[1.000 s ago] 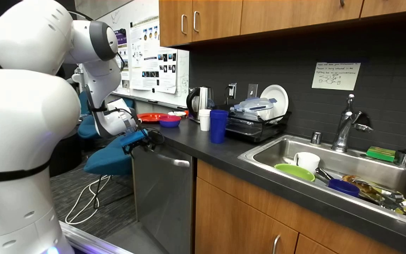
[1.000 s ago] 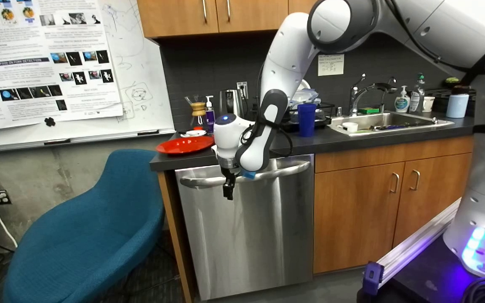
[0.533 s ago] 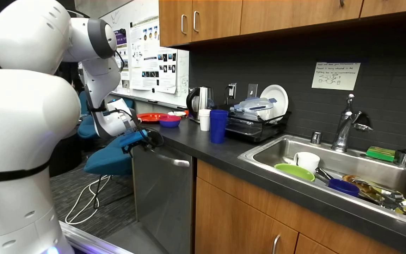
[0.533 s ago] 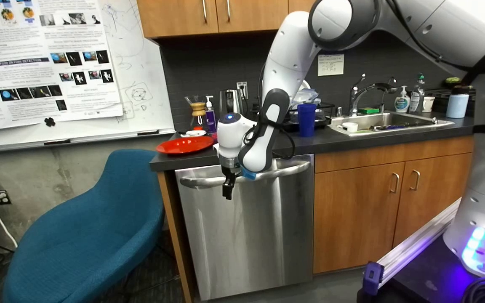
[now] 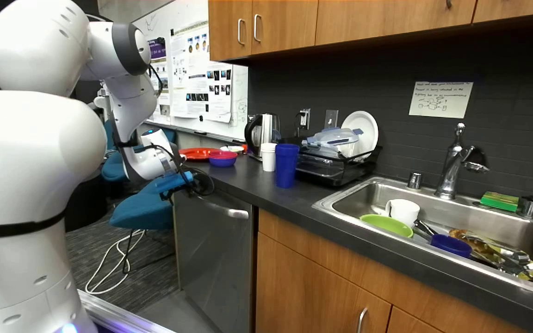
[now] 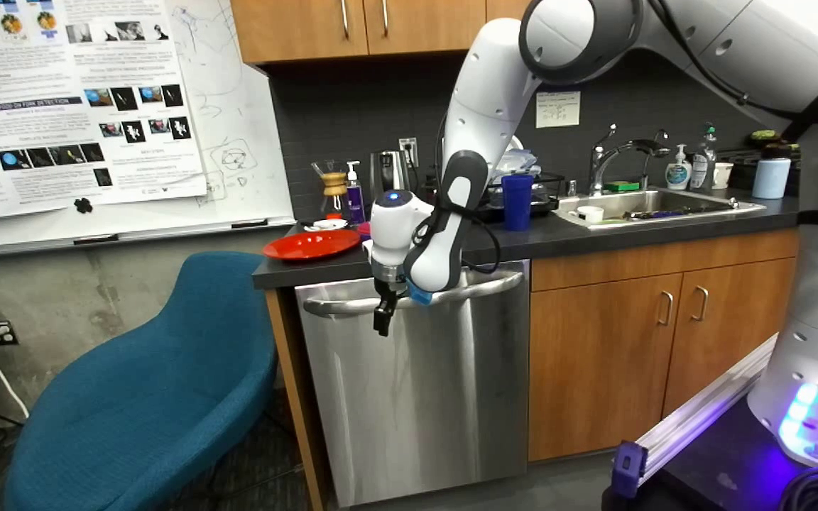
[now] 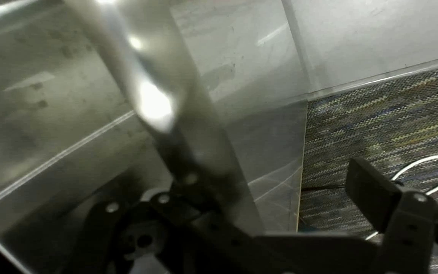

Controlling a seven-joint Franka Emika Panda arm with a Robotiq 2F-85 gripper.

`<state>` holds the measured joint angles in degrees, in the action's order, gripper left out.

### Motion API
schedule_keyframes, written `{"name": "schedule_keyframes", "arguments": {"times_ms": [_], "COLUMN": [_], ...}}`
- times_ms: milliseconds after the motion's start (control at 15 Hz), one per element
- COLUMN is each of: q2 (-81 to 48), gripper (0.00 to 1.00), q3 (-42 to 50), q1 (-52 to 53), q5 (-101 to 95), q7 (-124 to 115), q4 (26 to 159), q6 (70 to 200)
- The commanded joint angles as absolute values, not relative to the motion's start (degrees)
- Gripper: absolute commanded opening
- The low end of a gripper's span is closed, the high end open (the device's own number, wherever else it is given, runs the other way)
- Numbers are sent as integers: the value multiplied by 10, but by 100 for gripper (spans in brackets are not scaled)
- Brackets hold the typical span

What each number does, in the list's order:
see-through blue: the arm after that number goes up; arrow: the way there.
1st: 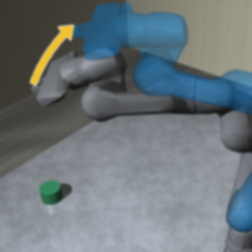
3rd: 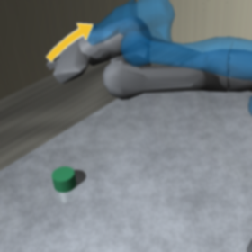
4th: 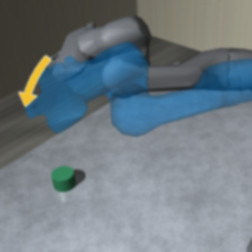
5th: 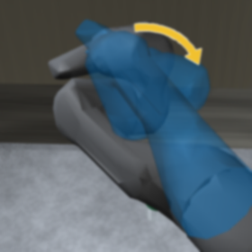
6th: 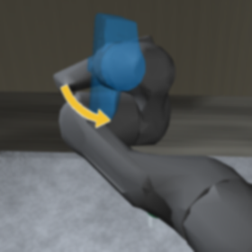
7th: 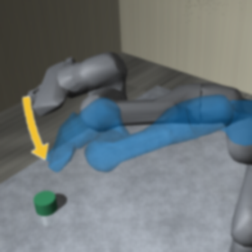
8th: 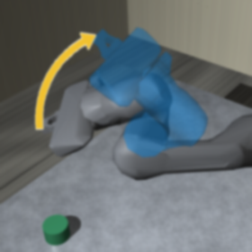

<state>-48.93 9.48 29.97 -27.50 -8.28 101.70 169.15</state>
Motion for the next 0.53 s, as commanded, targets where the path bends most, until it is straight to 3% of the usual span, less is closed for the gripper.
{"name": "schedule_keyframes", "arguments": {"times_ms": [0,467], "q2": [-492,-499], "gripper": [100,100], "q3": [80,94], "q1": [327,341], "q5": [-240,-213], "q7": [-108,-95], "q4": [1081,1085], "q6": [1713,1739]}}
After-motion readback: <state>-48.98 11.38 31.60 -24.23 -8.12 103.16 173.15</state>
